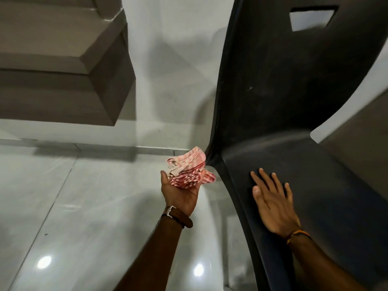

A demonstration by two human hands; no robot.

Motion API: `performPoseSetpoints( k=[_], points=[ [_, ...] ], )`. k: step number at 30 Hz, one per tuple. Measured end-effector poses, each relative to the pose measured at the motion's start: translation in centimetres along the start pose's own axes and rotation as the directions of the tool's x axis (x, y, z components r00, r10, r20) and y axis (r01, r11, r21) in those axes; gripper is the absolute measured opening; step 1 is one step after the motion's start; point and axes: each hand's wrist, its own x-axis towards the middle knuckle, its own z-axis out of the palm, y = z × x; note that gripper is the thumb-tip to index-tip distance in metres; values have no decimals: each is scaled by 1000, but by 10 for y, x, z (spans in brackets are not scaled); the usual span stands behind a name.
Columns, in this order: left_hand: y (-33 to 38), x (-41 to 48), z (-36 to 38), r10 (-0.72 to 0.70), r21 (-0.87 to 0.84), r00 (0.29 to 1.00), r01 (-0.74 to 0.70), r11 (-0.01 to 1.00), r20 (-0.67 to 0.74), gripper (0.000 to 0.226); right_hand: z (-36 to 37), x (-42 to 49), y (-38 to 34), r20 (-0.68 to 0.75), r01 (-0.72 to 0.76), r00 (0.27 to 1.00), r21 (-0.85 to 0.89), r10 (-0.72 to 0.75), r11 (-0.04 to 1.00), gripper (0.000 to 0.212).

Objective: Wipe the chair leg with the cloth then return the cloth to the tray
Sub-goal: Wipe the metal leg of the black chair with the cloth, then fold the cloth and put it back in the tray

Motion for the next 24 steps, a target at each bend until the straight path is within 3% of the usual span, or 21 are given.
performPoseSetpoints(
  k=[2,4,9,11,12,14,16,18,24],
  points=[
    [3,-21,15,-9,33,999,8,999,30,69,-2,-2,0,16,-9,1000,-4,9,1000,72],
    [4,-42,29,-30,97,995,21,995,90,59,-8,0,0,34,-31,999,46,29,998,73],
    [-1,-80,68,-134,194,978,103,976,158,51,-43,-2,-12,238,-223,961,367,140,903,63],
    [-9,-98,90,-203,209,971,174,962,125,49,-63,-11,-20,294,-285,948,617,122,734,89],
    [-14,-108,101,-243,219,963,214,952,115,45,-73,-18,-22,311,-310,944,719,111,622,92],
    [-31,-131,126,-327,296,939,284,912,107,39,-106,-37,-33,400,-406,910,818,104,407,64],
    [-49,-156,152,-407,413,908,333,847,102,37,-136,-56,-35,460,-462,885,856,70,232,55],
    [-63,-179,179,-464,520,877,341,783,123,39,-168,-77,-25,428,-431,902,893,56,132,55],
    [-104,-225,264,-463,844,867,104,526,182,31,-266,-147,17,127,-153,974,980,187,131,55]
  ],
)
